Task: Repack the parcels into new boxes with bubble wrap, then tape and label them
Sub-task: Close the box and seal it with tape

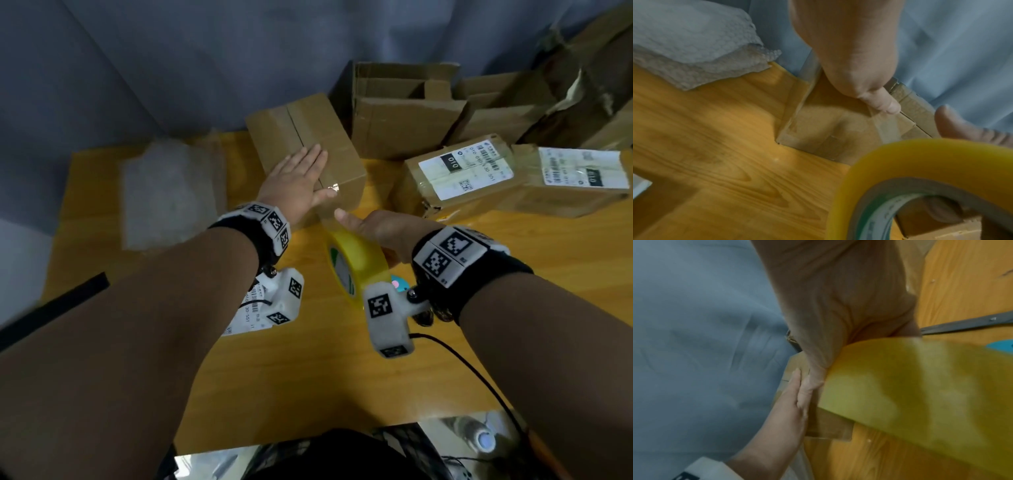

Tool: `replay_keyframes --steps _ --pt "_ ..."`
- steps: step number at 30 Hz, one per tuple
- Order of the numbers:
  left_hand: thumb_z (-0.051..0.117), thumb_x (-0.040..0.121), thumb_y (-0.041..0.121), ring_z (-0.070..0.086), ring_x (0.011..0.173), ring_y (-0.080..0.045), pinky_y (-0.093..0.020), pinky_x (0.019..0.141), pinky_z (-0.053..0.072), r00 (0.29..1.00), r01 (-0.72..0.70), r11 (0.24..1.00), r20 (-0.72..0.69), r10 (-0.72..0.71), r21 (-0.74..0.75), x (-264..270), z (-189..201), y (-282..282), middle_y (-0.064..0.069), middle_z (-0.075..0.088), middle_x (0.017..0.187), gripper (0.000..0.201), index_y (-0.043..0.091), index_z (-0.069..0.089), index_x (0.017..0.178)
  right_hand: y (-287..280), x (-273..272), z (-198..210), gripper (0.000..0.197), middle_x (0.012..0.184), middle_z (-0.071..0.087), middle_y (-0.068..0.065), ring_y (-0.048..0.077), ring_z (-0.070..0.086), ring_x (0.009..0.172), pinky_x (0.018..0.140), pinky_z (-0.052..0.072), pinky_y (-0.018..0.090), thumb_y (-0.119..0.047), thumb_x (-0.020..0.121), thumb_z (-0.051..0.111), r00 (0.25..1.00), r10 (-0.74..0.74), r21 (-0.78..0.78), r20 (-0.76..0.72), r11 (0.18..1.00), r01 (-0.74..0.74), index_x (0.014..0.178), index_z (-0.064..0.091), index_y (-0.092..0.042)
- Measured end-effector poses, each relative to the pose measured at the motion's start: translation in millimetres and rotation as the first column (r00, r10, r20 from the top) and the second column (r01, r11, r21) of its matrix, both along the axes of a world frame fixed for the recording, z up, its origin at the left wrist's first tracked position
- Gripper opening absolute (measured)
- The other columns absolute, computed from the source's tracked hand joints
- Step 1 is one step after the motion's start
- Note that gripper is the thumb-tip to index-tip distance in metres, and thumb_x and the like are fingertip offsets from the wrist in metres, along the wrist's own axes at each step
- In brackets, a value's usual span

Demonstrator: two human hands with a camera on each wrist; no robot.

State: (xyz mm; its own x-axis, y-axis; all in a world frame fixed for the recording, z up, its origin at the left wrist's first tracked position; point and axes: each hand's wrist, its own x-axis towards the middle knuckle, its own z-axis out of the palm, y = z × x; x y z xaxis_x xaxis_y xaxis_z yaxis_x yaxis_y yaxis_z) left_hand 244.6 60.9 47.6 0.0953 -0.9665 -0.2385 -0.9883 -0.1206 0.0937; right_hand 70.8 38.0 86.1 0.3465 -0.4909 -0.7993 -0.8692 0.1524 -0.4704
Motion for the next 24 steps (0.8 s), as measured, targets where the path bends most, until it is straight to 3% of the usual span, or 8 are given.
replay_keyframes --steps 4,6,8,11,14,17,21,24 --pt "0.029 0.094 0.059 -0.004 0.147 -0.015 -0.032 0.118 -0.002 1.000 0.011 1.000 0.013 -0.011 0.015 0 3 -1 0.002 -0.006 0.160 0.078 0.018 -0.003 0.151 2 0 -3 0.078 0.108 0.057 0.018 0.037 0.059 0.104 0.093 0.051 0.049 -0.075 0.083 0.035 1.000 -0.009 0.025 -0.018 1.000 0.010 0.106 0.049 -0.002" --pt "0.031 0.093 0.059 -0.004 0.147 -0.017 -0.033 0.119 -0.001 0.997 0.027 0.999 0.077 -0.030 0.034 -2 2 -2 0.000 -0.007 0.160 0.081 0.016 -0.006 0.151 3 -5 -12 0.096 0.103 0.064 0.016 0.036 0.063 0.101 0.093 0.051 0.051 -0.089 0.063 0.045 0.997 -0.047 0.063 0.055 0.997 0.044 0.097 0.055 0.001" --pt "0.030 0.095 0.057 -0.003 0.147 -0.019 -0.034 0.119 0.000 0.989 0.028 0.998 0.145 -0.036 0.057 -6 2 -5 -0.001 -0.008 0.160 0.080 0.014 -0.008 0.151 -1 -13 -27 0.112 0.104 0.069 0.015 0.035 0.065 0.100 0.095 0.049 0.051 -0.096 0.037 0.055 0.992 -0.073 0.079 0.105 0.995 0.065 0.101 0.062 -0.003" --pt "0.031 0.096 0.054 -0.003 0.147 -0.021 -0.036 0.119 0.002 0.981 0.029 0.997 0.190 -0.043 0.076 -11 2 -8 -0.004 -0.009 0.159 0.079 0.011 -0.010 0.150 1 -16 -19 0.078 0.111 0.068 0.013 0.030 0.063 0.105 0.099 0.046 0.049 -0.071 0.052 0.070 0.976 -0.141 0.134 0.167 0.984 0.119 0.101 0.062 -0.011" --pt "0.041 0.094 0.052 0.001 0.147 -0.026 -0.039 0.119 0.004 0.964 0.058 0.998 0.258 -0.064 0.033 -13 -3 -2 -0.008 -0.006 0.159 0.087 0.007 -0.008 0.150 -3 -16 -16 0.086 0.121 0.064 0.008 0.026 0.060 0.111 0.102 0.044 0.046 -0.064 0.052 0.078 0.977 -0.102 0.134 0.188 0.988 0.077 0.117 0.059 -0.012" --pt "0.043 0.093 0.052 0.005 0.146 -0.026 -0.038 0.118 0.005 0.963 0.069 0.998 0.259 -0.069 0.007 -10 -6 0 -0.008 -0.001 0.160 0.086 0.008 -0.003 0.151 -5 -14 -14 0.057 0.118 0.065 0.008 0.023 0.061 0.108 0.099 0.048 0.040 -0.047 0.077 0.072 0.983 -0.043 0.136 0.177 0.991 0.018 0.119 0.059 -0.010" --pt "0.032 0.095 0.056 0.008 0.146 -0.023 -0.035 0.118 0.006 0.975 0.075 0.997 0.210 -0.071 -0.011 -5 -5 -4 -0.005 0.004 0.160 0.078 0.011 0.003 0.151 -7 -14 -9 0.027 0.105 0.066 -0.004 0.017 0.061 0.106 0.092 0.052 0.034 -0.036 0.083 0.071 0.986 0.088 0.199 0.143 0.973 -0.116 0.103 0.061 -0.020" --pt "0.024 0.098 0.053 0.007 0.147 -0.022 -0.035 0.118 0.005 0.980 0.079 0.997 0.182 -0.076 -0.013 -3 -3 -6 -0.005 0.003 0.160 0.071 0.012 0.003 0.152 -6 -17 -5 0.017 0.102 0.068 -0.002 0.017 0.063 0.102 0.089 0.053 0.032 -0.031 0.083 0.072 0.984 0.124 0.225 0.127 0.963 -0.150 0.094 0.063 -0.022"
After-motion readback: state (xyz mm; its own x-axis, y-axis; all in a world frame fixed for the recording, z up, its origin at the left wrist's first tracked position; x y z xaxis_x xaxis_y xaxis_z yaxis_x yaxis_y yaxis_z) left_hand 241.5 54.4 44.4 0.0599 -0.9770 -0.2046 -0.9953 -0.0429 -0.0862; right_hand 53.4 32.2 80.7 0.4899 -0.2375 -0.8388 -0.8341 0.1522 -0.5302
